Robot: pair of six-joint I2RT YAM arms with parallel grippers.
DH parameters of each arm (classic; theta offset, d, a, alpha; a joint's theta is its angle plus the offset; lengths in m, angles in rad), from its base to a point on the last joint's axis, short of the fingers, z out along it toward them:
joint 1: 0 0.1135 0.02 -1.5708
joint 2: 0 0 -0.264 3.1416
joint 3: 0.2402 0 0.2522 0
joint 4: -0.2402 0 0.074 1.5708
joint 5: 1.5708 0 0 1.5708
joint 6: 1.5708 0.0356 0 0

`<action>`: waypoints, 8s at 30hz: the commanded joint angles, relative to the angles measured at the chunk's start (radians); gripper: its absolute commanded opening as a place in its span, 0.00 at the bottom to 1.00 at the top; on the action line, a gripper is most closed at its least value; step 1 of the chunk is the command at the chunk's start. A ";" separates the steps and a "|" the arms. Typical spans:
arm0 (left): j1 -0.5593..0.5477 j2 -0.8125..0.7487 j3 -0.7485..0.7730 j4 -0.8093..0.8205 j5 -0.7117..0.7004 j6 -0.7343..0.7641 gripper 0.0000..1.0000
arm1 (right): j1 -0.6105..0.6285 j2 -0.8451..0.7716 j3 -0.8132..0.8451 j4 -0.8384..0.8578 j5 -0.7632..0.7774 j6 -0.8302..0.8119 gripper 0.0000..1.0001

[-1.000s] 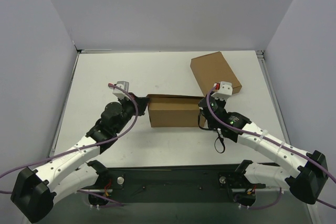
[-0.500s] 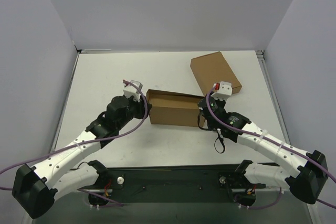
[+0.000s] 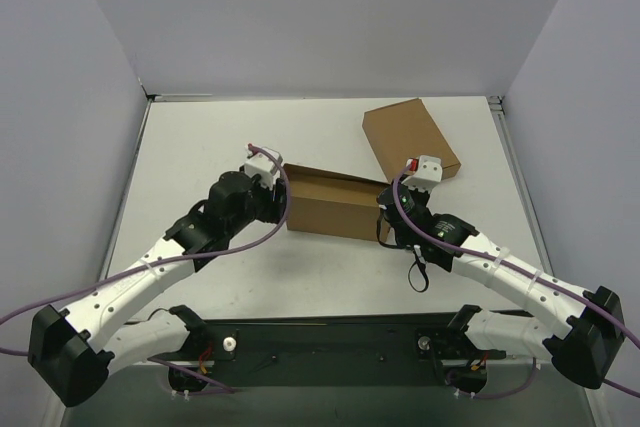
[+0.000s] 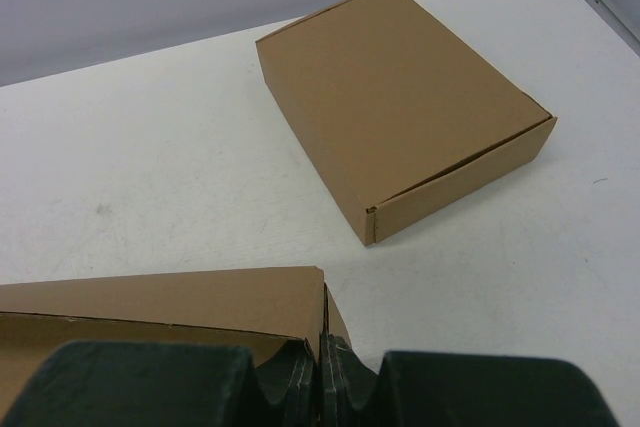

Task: Fold the paper box

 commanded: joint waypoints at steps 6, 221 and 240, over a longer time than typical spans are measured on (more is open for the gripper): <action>-0.005 0.089 0.161 0.015 -0.030 0.071 0.54 | 0.011 0.075 -0.079 -0.298 -0.136 -0.002 0.00; -0.157 0.231 0.190 -0.175 -0.178 0.047 0.00 | 0.039 -0.154 0.286 -0.649 -0.228 -0.097 0.52; -0.189 0.192 0.127 -0.121 -0.181 0.044 0.00 | 0.040 -0.135 0.204 -0.594 -0.156 -0.071 0.00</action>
